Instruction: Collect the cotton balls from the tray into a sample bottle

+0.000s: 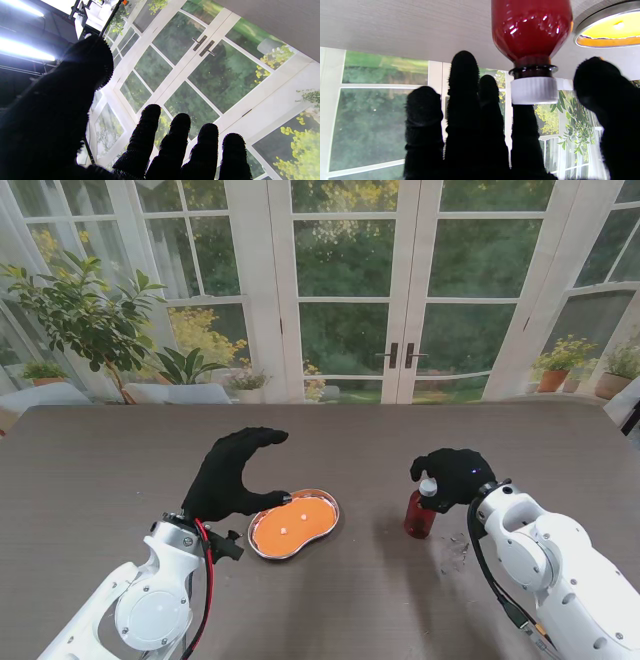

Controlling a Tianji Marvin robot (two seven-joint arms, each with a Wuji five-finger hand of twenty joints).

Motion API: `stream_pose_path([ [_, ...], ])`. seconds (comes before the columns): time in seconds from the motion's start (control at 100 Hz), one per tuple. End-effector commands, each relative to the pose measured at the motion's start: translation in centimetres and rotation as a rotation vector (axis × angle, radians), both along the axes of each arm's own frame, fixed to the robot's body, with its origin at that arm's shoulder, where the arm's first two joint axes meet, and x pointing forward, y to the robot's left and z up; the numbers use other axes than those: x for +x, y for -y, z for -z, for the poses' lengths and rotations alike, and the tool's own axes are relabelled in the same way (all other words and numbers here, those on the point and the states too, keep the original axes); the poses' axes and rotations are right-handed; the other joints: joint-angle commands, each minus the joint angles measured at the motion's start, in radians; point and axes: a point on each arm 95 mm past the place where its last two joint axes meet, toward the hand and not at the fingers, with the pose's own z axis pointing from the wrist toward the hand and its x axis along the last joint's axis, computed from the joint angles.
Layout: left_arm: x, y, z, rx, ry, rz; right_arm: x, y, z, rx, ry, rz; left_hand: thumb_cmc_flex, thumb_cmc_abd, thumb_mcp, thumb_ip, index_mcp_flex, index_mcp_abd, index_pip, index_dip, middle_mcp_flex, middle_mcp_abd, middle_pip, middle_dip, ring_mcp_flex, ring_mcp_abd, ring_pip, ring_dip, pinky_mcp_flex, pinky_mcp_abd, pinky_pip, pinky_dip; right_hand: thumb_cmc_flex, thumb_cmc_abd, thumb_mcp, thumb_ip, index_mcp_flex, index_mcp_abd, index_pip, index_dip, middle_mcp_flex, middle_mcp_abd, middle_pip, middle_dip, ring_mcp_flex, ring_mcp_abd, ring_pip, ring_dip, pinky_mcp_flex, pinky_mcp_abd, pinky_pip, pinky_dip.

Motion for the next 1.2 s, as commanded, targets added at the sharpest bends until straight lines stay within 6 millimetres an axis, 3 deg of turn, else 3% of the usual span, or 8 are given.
stream_pose_path([
  [0.0, 0.0, 0.2, 0.2, 0.007, -0.016, 0.012, -0.1, 0.0, 0.6, -0.011, -0.025, -0.006, -0.026, 0.628, -0.018, 0.007, -0.017, 0.056, -0.014, -0.004, -0.004, -0.011, -0.002, 0.005, -0.009, 0.002, -0.015, 0.000, 0.006, 0.007, -0.036, 0.014, 0.014, -0.032, 0.044, -0.028, 0.027, -0.017, 0.024, 0.026, 0.022, -0.017, 0.023, 0.018, 0.058, -0.020, 0.036, 0.027, 0.030, -0.031, 0.078, 0.031],
  [0.33, 0.0, 0.2, 0.3, 0.008, -0.024, 0.019, 0.3, -0.2, 1.5, 0.011, -0.050, -0.016, -0.027, 0.631, -0.021, 0.008, -0.017, 0.059, -0.014, -0.004, -0.006, -0.009, -0.003, 0.005, -0.010, 0.002, -0.017, 0.000, 0.009, 0.006, -0.050, 0.018, 0.112, 0.030, 0.073, -0.020, 0.096, 0.003, 0.081, 0.036, 0.164, -0.044, 0.079, 0.061, 0.158, -0.052, 0.251, 0.092, 0.186, -0.056, 0.220, 0.037],
  [0.43, 0.0, 0.3, 0.3, 0.008, -0.025, 0.019, 0.4, -0.3, 1.7, 0.023, -0.047, -0.021, -0.028, 0.632, -0.023, 0.008, -0.017, 0.057, -0.014, -0.004, -0.007, -0.009, -0.003, 0.005, -0.010, 0.003, -0.017, 0.000, 0.009, 0.007, -0.055, 0.019, 0.182, -0.002, 0.075, -0.167, 0.113, 0.002, 0.205, -0.117, 0.227, -0.049, 0.084, 0.100, 0.156, -0.065, 0.359, 0.096, 0.234, -0.056, 0.250, 0.039],
  [0.53, 0.0, 0.3, 0.3, 0.008, -0.026, 0.019, 0.4, -0.4, 1.8, 0.042, -0.045, -0.020, -0.028, 0.633, -0.024, 0.008, -0.015, 0.060, -0.013, -0.004, -0.006, -0.007, -0.003, 0.005, -0.009, 0.002, -0.017, 0.000, 0.011, 0.007, -0.060, 0.020, 0.254, -0.038, 0.073, -0.214, 0.132, 0.005, 0.360, -0.202, 0.296, -0.048, 0.091, 0.133, 0.158, -0.084, 0.458, 0.123, 0.293, -0.062, 0.271, 0.046],
  [0.71, 0.0, 0.3, 0.3, 0.010, -0.027, 0.020, 0.6, -0.5, 2.2, 0.103, -0.051, -0.006, -0.028, 0.634, -0.026, 0.009, -0.014, 0.058, -0.012, -0.003, -0.007, -0.008, -0.003, 0.005, -0.011, 0.002, -0.019, 0.000, 0.013, 0.007, -0.073, 0.021, 0.356, -0.018, 0.108, -0.179, 0.216, 0.009, 0.488, -0.186, 0.377, -0.036, 0.159, 0.182, 0.160, -0.134, 0.608, 0.189, 0.378, -0.122, 0.317, 0.072],
  [0.92, 0.0, 0.4, 0.4, 0.013, -0.034, 0.021, 0.7, -0.5, 2.5, 0.139, -0.090, 0.008, -0.025, 0.633, -0.026, 0.009, -0.018, 0.059, -0.014, -0.004, -0.009, -0.008, -0.004, 0.005, -0.012, 0.002, -0.019, 0.000, 0.031, 0.013, -0.108, 0.018, 0.389, 0.025, 0.144, -0.155, 0.170, -0.019, 0.585, -0.183, 0.333, -0.027, 0.225, 0.264, 0.161, -0.200, 0.671, 0.245, 0.385, -0.230, 0.324, 0.108],
  [1.08, 0.2, 0.5, 0.7, 0.016, -0.048, 0.025, 0.7, -0.8, 1.9, 0.185, -0.088, 0.026, -0.026, 0.623, -0.017, 0.008, -0.028, 0.062, -0.019, -0.005, -0.020, -0.010, -0.007, 0.003, -0.021, -0.006, -0.023, 0.000, 0.064, 0.006, -0.192, 0.027, 0.394, 0.020, 0.160, -0.155, 0.148, -0.023, 0.628, -0.200, 0.321, -0.024, 0.246, 0.289, 0.161, -0.217, 0.686, 0.271, 0.387, -0.264, 0.326, 0.123],
  [1.19, 0.5, 0.8, 1.2, 0.024, -0.064, 0.038, 0.8, -1.3, 0.9, 0.215, -0.074, 0.036, -0.029, 0.604, -0.020, 0.006, -0.057, 0.071, -0.031, -0.010, -0.057, -0.019, -0.019, -0.003, -0.053, -0.030, -0.034, -0.004, 0.071, -0.026, -0.249, 0.040, 0.394, 0.017, 0.165, -0.156, 0.144, -0.020, 0.638, -0.204, 0.318, -0.022, 0.248, 0.292, 0.161, -0.217, 0.694, 0.280, 0.388, -0.273, 0.332, 0.131],
])
